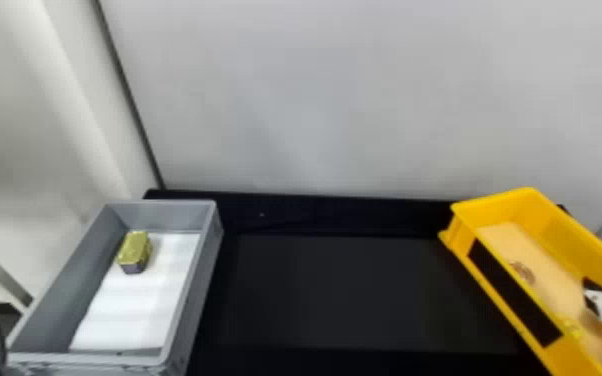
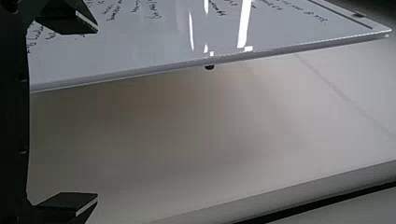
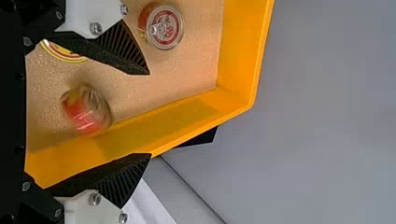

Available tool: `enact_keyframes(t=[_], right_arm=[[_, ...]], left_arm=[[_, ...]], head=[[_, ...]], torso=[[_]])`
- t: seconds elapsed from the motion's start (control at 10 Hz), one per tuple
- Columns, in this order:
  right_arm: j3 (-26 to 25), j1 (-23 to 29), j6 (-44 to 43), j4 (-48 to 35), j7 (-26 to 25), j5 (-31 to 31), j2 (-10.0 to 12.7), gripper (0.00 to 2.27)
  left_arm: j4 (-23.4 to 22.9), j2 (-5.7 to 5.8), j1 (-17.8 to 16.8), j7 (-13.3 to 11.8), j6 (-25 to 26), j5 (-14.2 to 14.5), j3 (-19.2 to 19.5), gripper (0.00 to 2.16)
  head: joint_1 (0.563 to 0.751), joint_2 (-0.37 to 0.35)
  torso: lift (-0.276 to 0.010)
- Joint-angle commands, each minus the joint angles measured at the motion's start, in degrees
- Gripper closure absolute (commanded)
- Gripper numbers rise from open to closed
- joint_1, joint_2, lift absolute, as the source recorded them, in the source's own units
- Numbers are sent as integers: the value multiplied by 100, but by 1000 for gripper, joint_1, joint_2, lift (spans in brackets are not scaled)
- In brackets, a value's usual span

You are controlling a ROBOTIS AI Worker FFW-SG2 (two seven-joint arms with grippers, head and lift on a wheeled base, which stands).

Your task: Pick up the round yellow can and place it in the yellow rectangular box

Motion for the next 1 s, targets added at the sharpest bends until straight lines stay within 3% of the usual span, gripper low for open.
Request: enact_keyframes(t=[0.0,0.4,0.9], right_arm=[[-33,2,-7,-6,-3,-26,5,157],[-50,-6,-201,-59,-47,-211,23,128],[-516,-33,-843,-1219,-742,-932,23,131]], left_arm=[[0,-15,9,6,0,0,1,25],[0,-15,0,-3,0,0,10,25],[0,-15,0,6,-9,0,19,27]], head=[[694,14],[694,14],[694,14]], torso=[[-61],[-61],[-61]])
